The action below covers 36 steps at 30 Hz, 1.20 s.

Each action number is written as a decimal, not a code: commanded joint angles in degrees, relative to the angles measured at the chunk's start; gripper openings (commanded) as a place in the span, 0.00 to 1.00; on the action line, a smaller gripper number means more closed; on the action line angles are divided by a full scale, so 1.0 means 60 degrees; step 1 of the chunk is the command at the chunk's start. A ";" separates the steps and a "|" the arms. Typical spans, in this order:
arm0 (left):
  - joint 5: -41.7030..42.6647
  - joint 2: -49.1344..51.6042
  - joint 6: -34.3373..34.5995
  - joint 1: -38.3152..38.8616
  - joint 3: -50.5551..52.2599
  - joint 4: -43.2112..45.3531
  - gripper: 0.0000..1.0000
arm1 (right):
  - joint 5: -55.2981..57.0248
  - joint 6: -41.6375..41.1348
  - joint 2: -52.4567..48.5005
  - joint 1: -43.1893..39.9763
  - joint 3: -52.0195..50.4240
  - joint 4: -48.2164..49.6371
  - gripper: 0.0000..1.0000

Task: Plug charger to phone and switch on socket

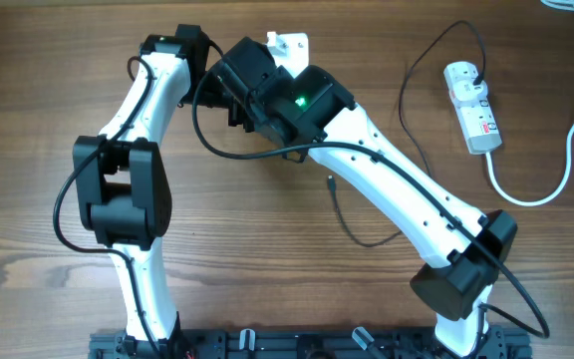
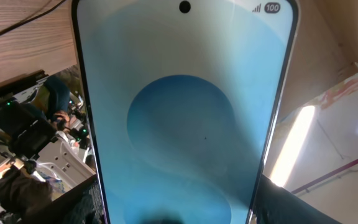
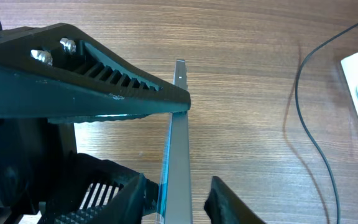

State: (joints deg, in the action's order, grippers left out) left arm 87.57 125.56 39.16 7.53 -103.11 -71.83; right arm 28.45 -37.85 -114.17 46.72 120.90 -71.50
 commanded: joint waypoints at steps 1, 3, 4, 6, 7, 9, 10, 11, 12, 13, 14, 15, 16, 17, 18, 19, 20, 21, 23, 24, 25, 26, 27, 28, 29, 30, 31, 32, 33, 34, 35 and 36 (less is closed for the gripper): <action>0.0463 -0.0430 0.0058 -0.0044 -0.0007 -0.0004 0.73 | 0.0270 -0.0018 -0.0124 0.0018 0.0091 0.0022 0.30; 0.0463 -0.0430 0.0058 -0.0044 -0.0007 0.0000 0.74 | 0.0255 -0.0055 -0.0124 0.0018 0.0091 0.0026 0.27; 0.0463 -0.0430 0.0058 -0.0044 -0.0007 0.0000 0.74 | 0.0259 -0.0149 -0.0124 0.0018 0.0091 0.0018 0.26; 0.0463 -0.0430 0.0058 -0.0044 -0.0007 0.0000 0.74 | 0.0215 -0.0226 -0.0124 0.0018 0.0091 0.0040 0.22; 0.0463 -0.0430 0.0058 -0.0044 -0.0007 0.0000 0.74 | 0.0208 -0.0222 -0.0124 0.0018 0.0091 0.0051 0.20; 0.0463 -0.0430 0.0058 -0.0044 -0.0007 0.0000 0.74 | 0.0182 -0.0222 -0.0124 0.0018 0.0091 0.0047 0.11; 0.0463 -0.0430 0.0058 -0.0044 -0.0007 0.0000 0.74 | 0.0182 -0.0226 -0.0124 0.0018 0.0091 0.0044 0.04; 0.0463 -0.0430 0.0058 -0.0044 -0.0007 0.0000 0.74 | 0.0186 -0.0226 -0.0124 0.0018 0.0091 0.0040 0.04; 0.0463 -0.0430 0.0058 -0.0044 -0.0007 0.0000 0.74 | 0.0186 -0.0237 -0.0124 0.0018 0.0091 0.0040 0.04; 0.0463 -0.0430 0.0058 -0.0044 -0.0007 0.0000 0.75 | 0.0186 -0.0306 -0.0124 0.0018 0.0091 0.0033 0.04; 0.0463 -0.0430 0.0058 -0.0044 -0.0007 0.0000 0.75 | 0.0193 -0.0444 -0.0124 0.0018 0.0091 0.0004 0.04; 0.0463 -0.0430 0.0058 -0.0044 -0.0007 0.0000 0.75 | 0.0204 -0.0543 -0.0117 0.0015 0.0091 -0.0029 0.04; 0.0463 -0.0430 0.0055 -0.0044 -0.0007 0.0004 0.75 | 0.0324 -0.0678 -0.0106 0.0015 0.0091 -0.0040 0.04; 0.0459 -0.0430 0.0055 -0.0044 -0.0007 0.0007 0.76 | 0.0506 -0.0863 -0.0076 0.0015 0.0095 -0.0084 0.04; 0.0459 -0.0430 0.0058 -0.0044 -0.0007 0.0087 0.76 | 0.0747 -0.1093 0.0004 0.0015 0.0109 -0.0149 0.04; 0.0433 -0.0426 0.0058 -0.0051 -0.0007 0.0208 0.77 | 0.0911 -0.1293 0.0080 0.0015 0.0109 -0.0211 0.04; 0.0433 -0.0426 0.0058 -0.0066 -0.0007 0.0386 0.77 | 0.1042 -0.1526 0.0226 0.0015 0.0109 -0.0273 0.04; 0.0430 -0.0426 0.0058 -0.0098 -0.0007 0.0597 0.77 | 0.1082 -0.1781 0.0499 0.0015 0.0113 -0.0273 0.04; 0.0401 -0.0426 0.0062 -0.0149 -0.0007 0.0729 0.79 | 0.1362 -0.2295 0.1279 -0.0051 0.0124 -0.0229 0.04; 0.0404 -0.0426 0.0062 -0.0149 -0.0007 0.0721 0.79 | 0.1475 -0.2499 0.1588 -0.0109 0.0124 -0.0219 0.04; 0.0466 -0.0426 0.0066 -0.0149 -0.0007 0.0714 0.78 | 0.1548 -0.2867 0.1894 -0.0193 0.0124 -0.0215 0.04; 0.0463 -0.0426 0.0273 -0.0146 -0.0007 0.0641 0.75 | 0.1581 -0.3501 0.2160 -0.0277 0.0124 -0.0219 0.04; 0.0463 -0.0426 0.0667 -0.0120 -0.0007 0.0535 0.70 | 0.1621 -0.4295 0.2375 -0.0364 0.0120 -0.0226 0.04; 0.0463 -0.0426 0.1118 -0.0098 -0.0007 0.0481 0.65 | 0.1647 -0.5526 0.2557 -0.0466 0.0120 -0.0240 0.04; 0.0463 -0.0426 0.1887 -0.0026 -0.0007 0.0364 0.64 | 0.1606 -0.6903 0.2637 -0.0535 0.0120 -0.0244 0.04; 0.0463 -0.0426 0.2087 0.0000 -0.0007 0.0273 0.64 | 0.1421 -0.7493 0.2634 -0.0535 0.0117 -0.0244 0.05; 0.0463 -0.0426 0.2182 0.0025 -0.0007 0.0240 0.65 | 0.0943 -0.8040 0.2605 -0.0535 0.0106 -0.0270 0.06; 0.0463 -0.0426 0.2313 0.0055 -0.0007 0.0244 0.64 | 0.0066 -0.8623 0.2543 -0.0532 0.0091 -0.0277 0.07; 0.0463 -0.0426 0.2342 0.0106 -0.0007 0.0240 0.63 | -0.0648 -0.9337 0.2437 -0.0532 0.0091 -0.0324 0.08; 0.0466 -0.0426 0.2342 0.0146 -0.0007 0.0240 0.62 | -0.0845 -0.9985 0.2357 -0.0532 0.0087 -0.0463 0.08; 0.0466 -0.0430 0.2342 0.0208 -0.0007 0.0240 0.60 | -0.0838 -1.0575 0.2248 -0.0532 0.0087 -0.0681 0.07; 0.0466 -0.0463 0.2346 0.0229 -0.0007 0.0240 0.59 | -0.0841 -1.1074 0.2178 -0.0532 0.0087 -0.0860 0.07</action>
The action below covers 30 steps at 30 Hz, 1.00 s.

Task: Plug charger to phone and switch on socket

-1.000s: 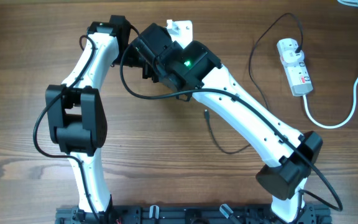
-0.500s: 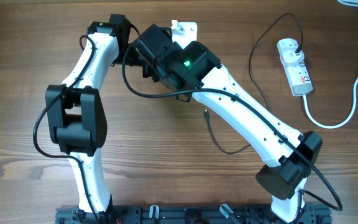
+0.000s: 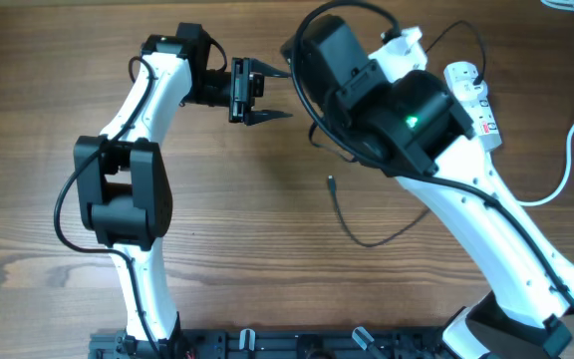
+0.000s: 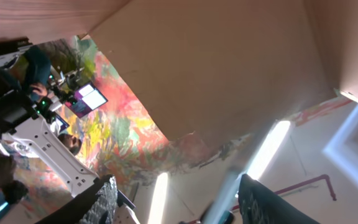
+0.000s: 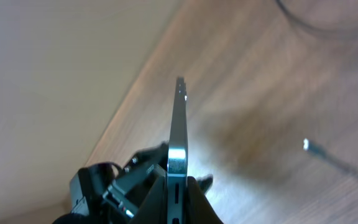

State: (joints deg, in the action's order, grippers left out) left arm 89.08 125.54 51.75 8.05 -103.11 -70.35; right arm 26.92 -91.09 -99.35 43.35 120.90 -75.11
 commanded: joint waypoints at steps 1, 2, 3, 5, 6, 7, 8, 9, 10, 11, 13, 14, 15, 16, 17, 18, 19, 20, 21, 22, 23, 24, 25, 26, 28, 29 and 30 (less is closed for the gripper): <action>0.0215 -0.0503 0.0244 0.0142 -0.0007 -0.0007 0.59 | -0.0583 -0.2422 -0.0379 0.0025 0.0087 -0.0364 0.07; 0.0215 -0.0576 0.0240 0.0138 -0.0007 -0.0004 0.58 | -0.0583 -0.2430 -0.0470 0.0025 0.0087 -0.0379 0.07; 0.0215 -0.0692 0.0244 0.0138 -0.0007 0.0000 0.58 | -0.0579 -0.2481 -0.0557 0.0025 0.0087 -0.0372 0.07; 0.0215 -0.0965 0.0240 0.0138 -0.0007 0.0004 0.61 | -0.0484 -0.2929 -0.0732 0.0025 0.0087 -0.0404 0.07; 0.0211 -0.1086 0.0244 0.0131 -0.0007 0.0004 0.61 | -0.0404 -0.3508 -0.0863 0.0018 0.0087 -0.0433 0.07; 0.0211 -0.1206 0.0248 0.0131 -0.0007 0.0000 0.62 | -0.0408 -0.3832 -0.0922 0.0018 0.0087 -0.0408 0.07; 0.0211 -0.1242 0.0248 0.0131 -0.0007 0.0000 0.62 | -0.0441 -0.3952 -0.0947 0.0018 0.0087 -0.0364 0.07; 0.0211 -0.1246 0.0259 0.0131 -0.0007 0.0000 0.63 | -0.0517 -0.4087 -0.0947 0.0018 0.0087 -0.0273 0.07; 0.0211 -0.1242 0.0441 0.0131 -0.0007 0.0000 0.63 | -0.0554 -0.4197 -0.0947 0.0022 0.0087 -0.0197 0.07; 0.0211 -0.1246 0.0663 0.0135 -0.0007 0.0000 0.63 | -0.0554 -0.4411 -0.0947 0.0022 0.0087 -0.0219 0.07; 0.0211 -0.1242 0.0780 0.0142 -0.0007 0.0000 0.62 | -0.0550 -0.4601 -0.0947 0.0022 0.0087 -0.0164 0.08; 0.0197 -0.1242 0.0772 0.0142 -0.0007 0.0004 0.63 | -0.0586 -0.4597 -0.0943 0.0022 0.0087 -0.0029 0.07; 0.0182 -0.1242 0.0776 0.0142 -0.0007 0.0004 0.63 | -0.0627 -0.4597 -0.0943 0.0022 0.0091 0.0109 0.06; 0.0182 -0.1242 0.0780 0.0142 -0.0007 0.0004 0.62 | -0.0761 -0.4597 -0.0943 0.0022 0.0091 0.0288 0.06; 0.0160 -0.1242 0.0780 0.0138 -0.0007 0.0004 0.62 | -0.0933 -0.4597 -0.0943 0.0022 0.0091 0.0441 0.06; 0.0146 -0.1242 0.0783 0.0135 -0.0007 0.0011 0.61 | -0.1089 -0.4597 -0.0922 0.0029 0.0091 0.0565 0.06; 0.0146 -0.1242 0.0783 0.0124 -0.0007 0.0015 0.61 | -0.1082 -0.4597 -0.0903 0.0029 0.0091 0.0557 0.05; 0.0146 -0.1242 0.0783 0.0102 -0.0007 0.0040 0.62 | -0.1086 -0.4597 -0.0878 0.0029 0.0091 0.0550 0.05; 0.0142 -0.1242 0.0783 0.0073 -0.0007 0.0120 0.61 | -0.1089 -0.4594 -0.0831 0.0029 0.0091 0.0550 0.05; 0.0142 -0.1242 0.0787 0.0011 -0.0007 0.0189 0.61 | -0.1089 -0.4586 -0.0739 0.0029 0.0091 0.0546 0.05; 0.0146 -0.1242 0.0790 -0.0029 -0.0007 0.0189 0.61 | -0.1089 -0.4575 -0.0645 0.0044 0.0091 0.0521 0.05; 0.0146 -0.1242 0.0874 -0.0047 -0.0007 0.0189 0.60 | -0.1089 -0.4583 -0.0576 0.0051 0.0091 0.0470 0.05; 0.0146 -0.1242 0.1013 -0.0051 -0.0007 0.0189 0.57 | -0.1089 -0.4597 -0.0532 0.0058 0.0091 0.0423 0.05; 0.0146 -0.1242 0.1202 -0.0051 -0.0007 0.0189 0.55 | -0.1093 -0.4597 -0.0528 0.0058 0.0091 0.0397 0.04; 0.0142 -0.1242 0.1206 -0.0051 -0.0007 0.0189 0.54 | -0.1086 -0.4597 -0.0528 0.0084 0.0091 0.0321 0.04; 0.0098 -0.1242 0.1206 -0.0047 -0.0007 0.0189 0.53 | -0.1093 -0.4597 -0.0528 0.0084 0.0091 0.0368 0.04; -0.0036 -0.1242 0.1209 -0.0047 -0.0007 0.0189 0.54 | -0.1206 -0.4601 -0.0528 0.0084 0.0091 0.0459 0.04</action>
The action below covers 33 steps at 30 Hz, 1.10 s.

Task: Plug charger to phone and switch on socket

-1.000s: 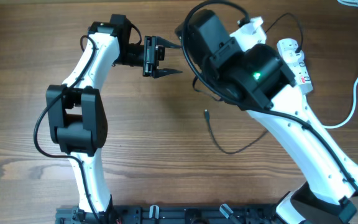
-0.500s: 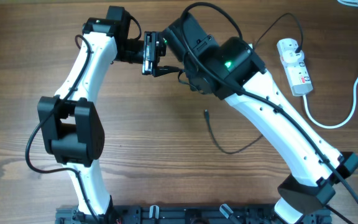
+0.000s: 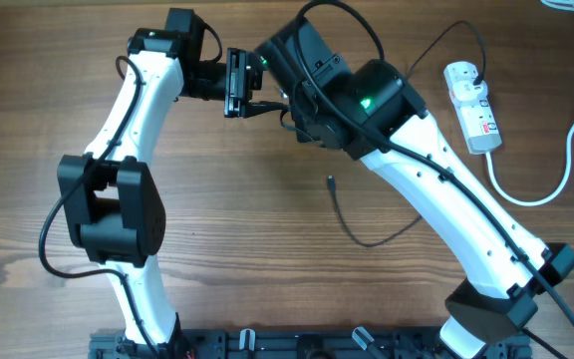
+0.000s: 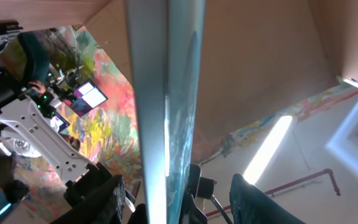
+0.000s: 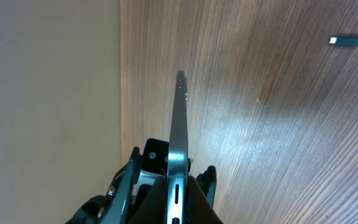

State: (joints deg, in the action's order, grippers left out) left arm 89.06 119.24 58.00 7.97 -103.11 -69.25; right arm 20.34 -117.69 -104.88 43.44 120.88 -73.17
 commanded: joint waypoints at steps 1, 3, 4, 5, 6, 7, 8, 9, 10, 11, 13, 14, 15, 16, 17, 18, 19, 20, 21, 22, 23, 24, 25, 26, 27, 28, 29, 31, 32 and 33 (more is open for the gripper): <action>-0.0033 -0.0193 0.0168 -0.0036 -0.0007 0.0007 0.53 | -0.0178 -0.0168 0.0393 0.0069 0.0095 0.0208 0.04; -0.0033 -0.0193 0.0168 -0.0036 -0.0007 0.0007 0.53 | -0.0200 -0.0168 0.0393 0.0069 0.0095 0.0244 0.04; -0.0102 -0.0193 0.0168 -0.0036 -0.0007 0.0011 0.54 | -0.0200 -0.0160 0.0393 0.0069 0.0095 0.0270 0.04; -0.0346 -0.0193 0.0193 -0.0036 -0.0007 0.0011 0.54 | -0.0204 -0.0153 0.0393 0.0069 0.0095 0.0270 0.04; -0.0721 -0.0193 0.0280 -0.0047 -0.0007 0.0011 0.54 | -0.0204 -0.0135 0.0393 0.0069 0.0095 0.0266 0.04; -0.1049 -0.0193 0.0430 -0.0062 -0.0007 0.0011 0.55 | -0.0204 -0.0131 0.0393 0.0069 0.0095 0.0266 0.04; -0.1264 -0.0193 0.0568 -0.0073 -0.0007 0.0076 0.55 | -0.0204 -0.0131 0.0393 0.0069 0.0095 0.0262 0.04; -0.1326 -0.0193 0.0707 -0.0087 -0.0007 0.0393 0.55 | -0.0204 -0.0117 0.0393 0.0069 0.0095 0.0255 0.04; -0.1322 -0.0193 0.0729 -0.0091 -0.0007 0.0627 0.54 | -0.0208 -0.0033 0.0393 0.0069 0.0095 0.0255 0.04; -0.1322 -0.0193 0.0743 -0.0091 -0.0007 0.0725 0.54 | -0.0211 0.0091 0.0393 0.0069 0.0095 0.0259 0.04; -0.1322 -0.0193 0.0922 -0.0091 -0.0007 0.0725 0.54 | -0.0277 0.0084 0.0393 0.0069 0.0095 0.0270 0.04; -0.1315 -0.0193 0.0969 -0.0087 -0.0007 0.0725 0.54 | -0.0328 0.0084 0.0393 0.0069 0.0095 0.0288 0.04; -0.1279 -0.0193 0.0991 -0.0091 -0.0007 0.0725 0.53 | -0.0408 0.0087 0.0393 0.0069 0.0095 0.0291 0.04; -0.1268 -0.0193 0.0991 -0.0087 -0.0007 0.0725 0.52 | -0.0408 0.0087 0.0393 0.0069 0.0095 0.0288 0.04; -0.1191 -0.0193 0.0991 -0.0087 -0.0007 0.0721 0.52 | -0.0408 0.0087 0.0393 0.0069 0.0095 0.0270 0.04; -0.1024 -0.0193 0.0991 -0.0087 -0.0007 0.0721 0.52 | -0.0404 0.0087 0.0393 0.0069 0.0095 0.0270 0.04; -0.0936 -0.0193 0.0991 -0.0087 -0.0007 0.0725 0.52 | -0.0412 0.0087 0.0393 0.0069 0.0095 0.0270 0.04; -0.0929 -0.0193 0.0987 -0.0087 -0.0007 0.0725 0.52 | -0.0412 0.0091 0.0393 0.0069 0.0095 0.0270 0.04; -0.0925 -0.0193 0.0987 -0.0087 -0.0007 0.0721 0.51 | -0.0412 0.0091 0.0393 0.0069 0.0095 0.0266 0.04; -0.0885 -0.0193 0.0991 -0.0084 -0.0007 0.0721 0.51 | -0.0412 0.0098 0.0390 0.0069 0.0095 0.0251 0.04; -0.0776 -0.0193 0.0987 -0.0058 -0.0007 0.0721 0.50 | -0.0408 0.0098 0.0390 0.0069 0.0095 0.0215 0.04; -0.0780 -0.0193 0.0987 -0.0062 -0.0007 0.0721 0.50 | -0.0408 0.0095 0.0390 0.0069 0.0095 0.0182 0.04; -0.0780 -0.0193 0.0987 -0.0058 -0.0007 0.0721 0.50 | -0.0412 0.0098 0.0390 0.0069 0.0095 0.0182 0.04; -0.0780 -0.0193 0.0987 -0.0058 -0.0007 0.0721 0.49 | -0.0412 0.0098 0.0390 0.0069 0.0095 0.0182 0.04; -0.0780 -0.0193 0.0991 -0.0058 -0.0007 0.0721 0.47 | -0.0415 0.0098 0.0390 0.0069 0.0095 0.0182 0.04; -0.0780 -0.0193 0.0991 -0.0058 -0.0007 0.0721 0.46 | -0.0415 0.0095 0.0390 0.0069 0.0095 0.0186 0.04; -0.0780 -0.0193 0.0987 -0.0058 -0.0007 0.0721 0.46 | -0.0452 0.0095 0.0390 0.0069 0.0095 0.0189 0.04; -0.0780 -0.0193 0.0987 -0.0058 -0.0007 0.0721 0.45 | -0.0699 0.0095 0.0390 0.0069 0.0095 0.0193 0.04; -0.0780 -0.0193 0.0987 -0.0058 -0.0007 0.0721 0.44 | -0.0703 0.0091 0.0390 0.0069 0.0095 0.0204 0.04; -0.0780 -0.0193 0.0991 -0.0058 -0.0007 0.0721 0.40 | -0.0699 0.0091 0.0390 0.0069 0.0095 0.0237 0.04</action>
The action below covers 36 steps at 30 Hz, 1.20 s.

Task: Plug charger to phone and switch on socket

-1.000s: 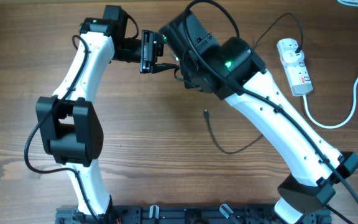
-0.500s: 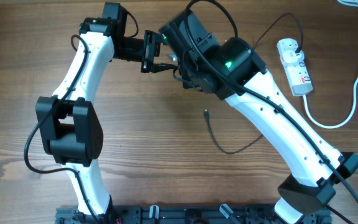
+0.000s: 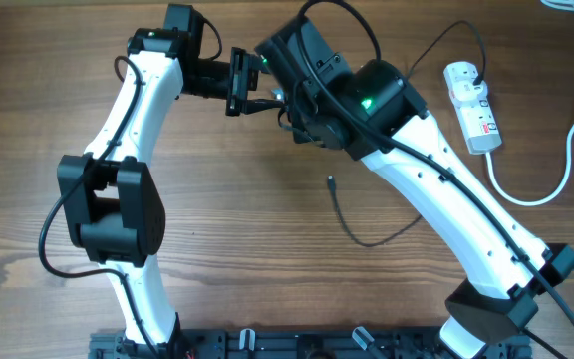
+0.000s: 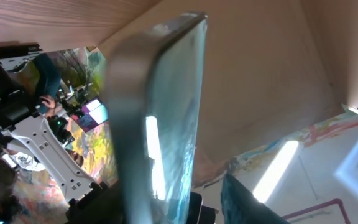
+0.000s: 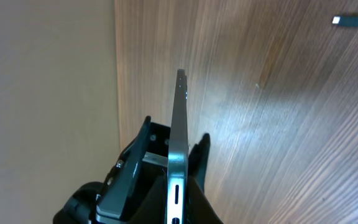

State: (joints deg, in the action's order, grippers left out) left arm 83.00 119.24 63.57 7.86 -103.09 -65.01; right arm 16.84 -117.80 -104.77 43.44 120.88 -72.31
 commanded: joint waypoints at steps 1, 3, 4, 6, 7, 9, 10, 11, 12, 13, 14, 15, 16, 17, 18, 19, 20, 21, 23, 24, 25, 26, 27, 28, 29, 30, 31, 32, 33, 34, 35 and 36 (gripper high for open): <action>0.0229 -0.0193 0.0058 -0.0040 -0.0011 0.0015 0.35 | -0.0124 0.0113 0.0372 0.0069 0.0095 0.0120 0.04; 0.0229 -0.0193 0.0058 -0.0040 -0.0011 0.0015 0.32 | -0.0393 0.0117 0.0372 0.0069 0.0095 0.0160 0.04; 0.0229 -0.0193 0.0062 -0.0040 -0.0011 0.0015 0.31 | -0.0510 0.0117 0.0372 0.0069 0.0095 0.0208 0.05; 0.0233 -0.0193 0.0062 -0.0040 -0.0011 0.0015 0.16 | -0.0539 0.0342 0.0372 0.0069 0.0095 0.0262 0.06; 0.0233 -0.0193 0.0062 -0.0040 -0.0011 0.0015 0.08 | -0.0539 0.0616 0.0372 0.0069 0.0095 0.0270 0.08; 0.0233 -0.0193 0.0062 -0.0044 -0.0011 0.0015 0.04 | -0.0543 0.1202 0.0372 0.0069 0.0095 0.0270 0.22; 0.0229 -0.0193 0.0062 -0.0044 -0.0011 0.0015 0.04 | -0.0539 0.1497 0.0372 0.0069 0.0095 0.0273 0.29; 0.0229 -0.0193 0.0058 -0.0044 -0.0011 0.0018 0.04 | -0.0535 0.1810 0.0372 0.0069 0.0095 0.0273 0.43; 0.0226 -0.0193 0.0055 -0.0044 -0.0011 0.0018 0.04 | -0.0535 0.2229 0.0375 0.0069 0.0095 0.0288 0.52; 0.0226 -0.0193 0.0051 -0.0044 -0.0011 0.0018 0.04 | -0.0535 0.2634 0.0375 0.0069 0.0095 0.0313 0.68; 0.0215 -0.0193 0.0036 -0.0044 -0.0011 0.0022 0.04 | -0.0546 0.3450 0.0404 0.0069 0.0095 0.0372 0.84; 0.0113 -0.0193 -0.0055 -0.0055 -0.0011 0.0025 0.04 | -0.0583 0.4787 0.0488 0.0069 0.0098 0.0452 0.98; -0.0058 -0.0193 -0.0055 -0.0062 -0.0011 0.0044 0.04 | -0.0572 0.5694 0.0579 0.0069 0.0095 0.0470 1.00; -0.0299 -0.0193 -0.0055 -0.0084 -0.0011 0.0160 0.04 | -0.0576 0.6736 0.0721 0.0066 0.0095 0.0470 1.00; -0.0707 -0.0193 -0.0058 -0.0120 -0.0007 0.0448 0.04 | -0.0576 0.8014 0.0994 0.0066 0.0098 0.0474 0.99; -0.1235 -0.0193 -0.0277 -0.0146 -0.0007 0.0707 0.04 | -0.0525 0.9347 0.1271 0.0066 0.0098 0.0484 1.00; -0.1672 -0.0193 -0.0794 -0.0157 -0.0007 0.0750 0.04 | -0.0401 1.0138 0.1479 0.0055 0.0095 0.0470 1.00; -0.1945 -0.0193 -0.1198 -0.0160 -0.0007 0.0736 0.04 | -0.0273 1.0907 0.1690 -0.0011 0.0098 0.0382 1.00; -0.2688 -0.0193 -0.3045 -0.0164 -0.0007 0.0725 0.04 | 0.0561 1.2054 0.2226 -0.0372 0.0095 -0.0670 1.00; -0.2779 -0.0193 -0.3552 -0.0171 -0.0007 0.0696 0.04 | 0.1053 1.2065 0.2328 -0.0532 0.0095 -0.1304 0.99; -0.2772 -0.0193 -0.4324 -0.0171 -0.0007 0.0561 0.04 | 0.1402 1.2072 0.2368 -0.0750 0.0095 -0.2047 1.00; -0.2776 -0.0193 -0.4827 -0.0168 -0.0007 0.0503 0.04 | 0.1472 1.2156 0.2371 -0.1075 0.0087 -0.2962 1.00; -0.2779 -0.0193 -0.5814 -0.0168 -0.0007 0.0514 0.04 | 0.1067 1.2950 0.2320 -0.1479 -0.0055 -0.3311 1.00; -0.2779 -0.0197 -0.6331 -0.0168 -0.0011 0.0514 0.04 | 0.0157 1.3970 0.2317 -0.1872 -0.0346 -0.3304 1.00; -0.2779 -0.0259 -0.6553 -0.0171 -0.0011 0.0517 0.04 | -0.0160 1.4182 0.2299 -0.2218 -0.0718 -0.3304 1.00; -0.2779 -0.0382 -0.6750 -0.0200 -0.0011 0.0517 0.04 | -0.0182 1.3985 0.2299 -0.2463 -0.1075 -0.3289 1.00; -0.2860 -0.0670 -0.7012 -0.0284 -0.0011 0.0514 0.04 | -0.0186 1.3806 0.2299 -0.2707 -0.1486 -0.3231 1.00; -0.3118 -0.1009 -0.7155 -0.0390 -0.0011 0.0517 0.04 | -0.0182 1.3857 0.2299 -0.2932 -0.2058 -0.3002 1.00; -0.3854 -0.1599 -0.7282 -0.0561 -0.0011 0.0514 0.04 | -0.0182 1.3879 0.2299 -0.3031 -0.2634 -0.2728 1.00; -0.4790 -0.2233 -0.7278 -0.0703 -0.0011 0.0474 0.04 | -0.0255 1.3854 0.2291 -0.3049 -0.3129 -0.2433 1.00; -0.5417 -0.2674 -0.7278 -0.0776 -0.0011 0.0415 0.04 | -0.0586 1.3865 0.2291 -0.3049 -0.3687 -0.2004 1.00; -0.6324 -0.3264 -0.7275 -0.0834 -0.0011 0.0189 0.04 | -0.1137 1.3879 0.2291 -0.3049 -0.4586 -0.1322 1.00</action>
State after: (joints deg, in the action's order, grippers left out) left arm 55.99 110.37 22.85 4.40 -102.39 -62.54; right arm 15.55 -35.68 -90.83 25.10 100.68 -84.97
